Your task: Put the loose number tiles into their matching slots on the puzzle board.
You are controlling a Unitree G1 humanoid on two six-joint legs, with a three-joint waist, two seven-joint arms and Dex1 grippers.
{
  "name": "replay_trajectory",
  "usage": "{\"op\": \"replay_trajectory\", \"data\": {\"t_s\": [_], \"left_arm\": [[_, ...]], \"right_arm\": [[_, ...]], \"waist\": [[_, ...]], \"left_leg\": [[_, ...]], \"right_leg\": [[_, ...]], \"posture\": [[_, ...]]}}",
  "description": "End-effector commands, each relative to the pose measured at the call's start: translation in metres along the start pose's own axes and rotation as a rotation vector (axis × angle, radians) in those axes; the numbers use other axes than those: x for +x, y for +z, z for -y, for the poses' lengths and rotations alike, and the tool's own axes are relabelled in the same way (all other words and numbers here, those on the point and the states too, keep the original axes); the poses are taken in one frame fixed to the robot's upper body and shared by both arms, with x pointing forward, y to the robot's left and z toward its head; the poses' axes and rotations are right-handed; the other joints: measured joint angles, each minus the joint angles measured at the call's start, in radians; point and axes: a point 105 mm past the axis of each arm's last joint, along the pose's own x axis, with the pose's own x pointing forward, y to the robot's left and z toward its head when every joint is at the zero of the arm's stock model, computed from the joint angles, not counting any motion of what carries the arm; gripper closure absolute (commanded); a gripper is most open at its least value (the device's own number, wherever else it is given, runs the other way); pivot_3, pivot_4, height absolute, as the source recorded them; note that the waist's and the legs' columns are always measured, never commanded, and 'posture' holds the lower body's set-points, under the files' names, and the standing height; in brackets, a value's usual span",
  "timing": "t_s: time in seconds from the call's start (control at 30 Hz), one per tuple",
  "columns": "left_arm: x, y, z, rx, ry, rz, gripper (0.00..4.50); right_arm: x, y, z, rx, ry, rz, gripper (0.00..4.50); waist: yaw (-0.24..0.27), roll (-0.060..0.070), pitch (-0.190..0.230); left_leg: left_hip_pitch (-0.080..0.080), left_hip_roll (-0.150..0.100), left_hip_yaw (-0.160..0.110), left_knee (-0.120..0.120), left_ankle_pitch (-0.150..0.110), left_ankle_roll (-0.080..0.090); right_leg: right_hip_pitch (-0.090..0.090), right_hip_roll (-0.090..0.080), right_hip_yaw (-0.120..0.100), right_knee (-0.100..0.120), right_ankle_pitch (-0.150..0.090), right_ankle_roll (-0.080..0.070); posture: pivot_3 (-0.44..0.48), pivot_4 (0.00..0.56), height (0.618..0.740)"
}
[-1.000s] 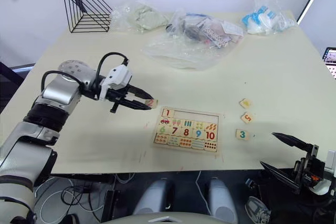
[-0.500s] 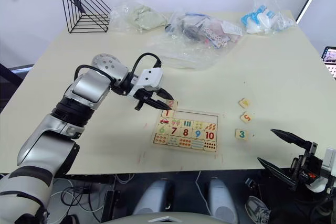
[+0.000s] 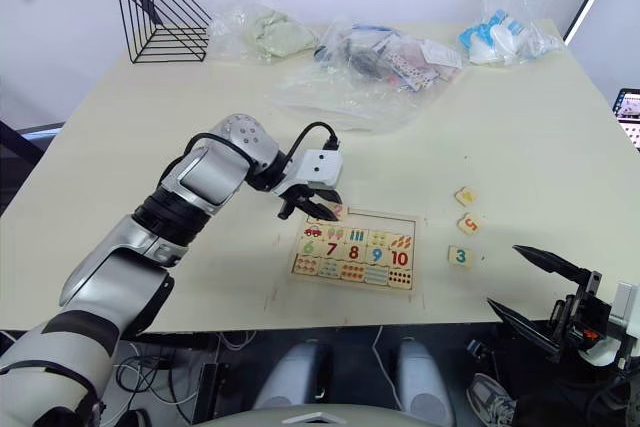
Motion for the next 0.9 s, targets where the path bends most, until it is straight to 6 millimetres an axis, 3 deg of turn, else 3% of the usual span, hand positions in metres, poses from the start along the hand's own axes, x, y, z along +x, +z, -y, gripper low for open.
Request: {"op": "replay_trajectory", "data": {"t_s": [0.03, 0.9], "left_arm": [[-0.001, 0.006, -0.002, 0.041, 0.013, -0.011, 3.55], [0.009, 0.01, -0.007, 0.06, 0.015, -0.042, 3.55]], "right_arm": [[0.001, 0.007, 0.0, -0.037, 0.002, 0.011, 0.0], [-0.005, 0.005, -0.006, -0.044, -0.034, -0.001, 0.0]], "waist": [[0.0, 0.0, 0.0], [0.0, 0.0, 0.0]], "left_leg": [[0.0, 0.0, 0.0, 0.0, 0.0, 0.0], [0.0, 0.0, 0.0, 0.0, 0.0, 0.0]], "right_leg": [[0.0, 0.0, 0.0, 0.0, 0.0, 0.0], [0.0, 0.0, 0.0, 0.0, 0.0, 0.0]], "posture": [[0.0, 0.15, 0.74], [0.0, 0.15, 0.74]]}}
